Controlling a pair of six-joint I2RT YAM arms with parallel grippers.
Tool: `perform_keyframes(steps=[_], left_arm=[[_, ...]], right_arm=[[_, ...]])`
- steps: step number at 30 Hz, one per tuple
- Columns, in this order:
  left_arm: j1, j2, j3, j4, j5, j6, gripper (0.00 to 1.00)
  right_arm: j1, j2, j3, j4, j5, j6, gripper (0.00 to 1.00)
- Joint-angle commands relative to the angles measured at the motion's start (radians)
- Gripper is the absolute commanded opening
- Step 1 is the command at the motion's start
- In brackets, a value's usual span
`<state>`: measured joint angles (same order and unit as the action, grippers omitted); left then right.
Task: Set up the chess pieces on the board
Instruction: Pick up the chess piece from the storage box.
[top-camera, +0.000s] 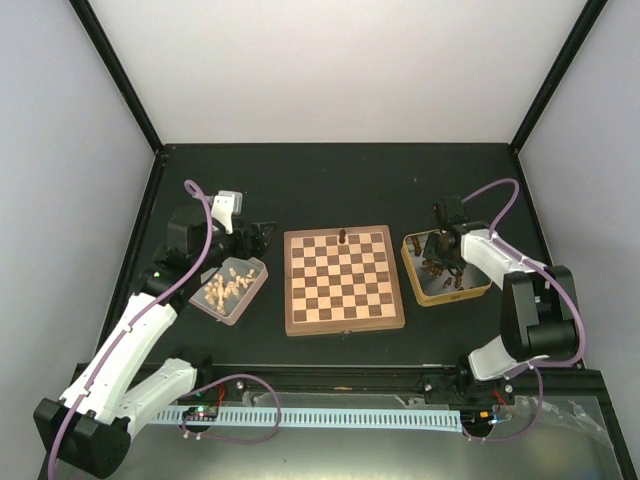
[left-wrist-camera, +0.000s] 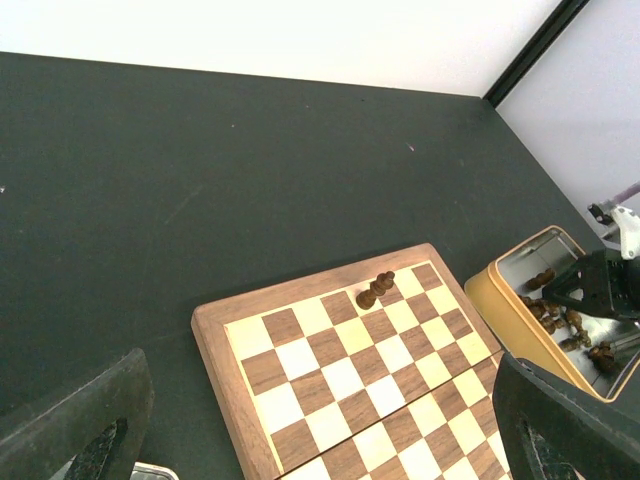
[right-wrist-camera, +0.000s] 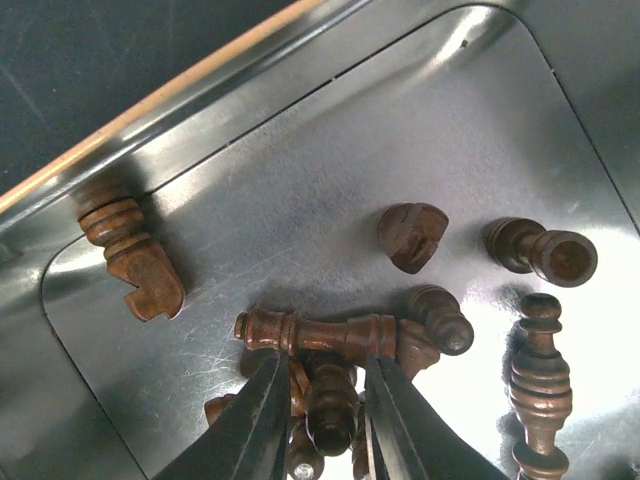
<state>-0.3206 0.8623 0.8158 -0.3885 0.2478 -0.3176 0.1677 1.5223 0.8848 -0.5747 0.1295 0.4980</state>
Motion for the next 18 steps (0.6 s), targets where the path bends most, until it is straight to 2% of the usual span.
perform_keyframes(steps=[1, 7, 12, 18], left_arm=[[0.006, -0.004, 0.015, 0.025, -0.001, -0.009, 0.95], [0.005, -0.005, 0.014, 0.024, -0.001, -0.012, 0.95], [0.005, -0.008, 0.014, 0.021, -0.004, -0.010, 0.95], [0.006, -0.008, 0.020, 0.016, -0.013, -0.004, 0.95]], right_arm=[[-0.003, 0.020, 0.000, 0.007, 0.019, 0.003, 0.23], [-0.004, 0.019, 0.005, 0.001, 0.013, 0.003, 0.19], [-0.004, -0.013, 0.015, -0.001, -0.001, -0.006, 0.03], [-0.004, -0.134, 0.060, -0.048, 0.019, -0.011, 0.01]])
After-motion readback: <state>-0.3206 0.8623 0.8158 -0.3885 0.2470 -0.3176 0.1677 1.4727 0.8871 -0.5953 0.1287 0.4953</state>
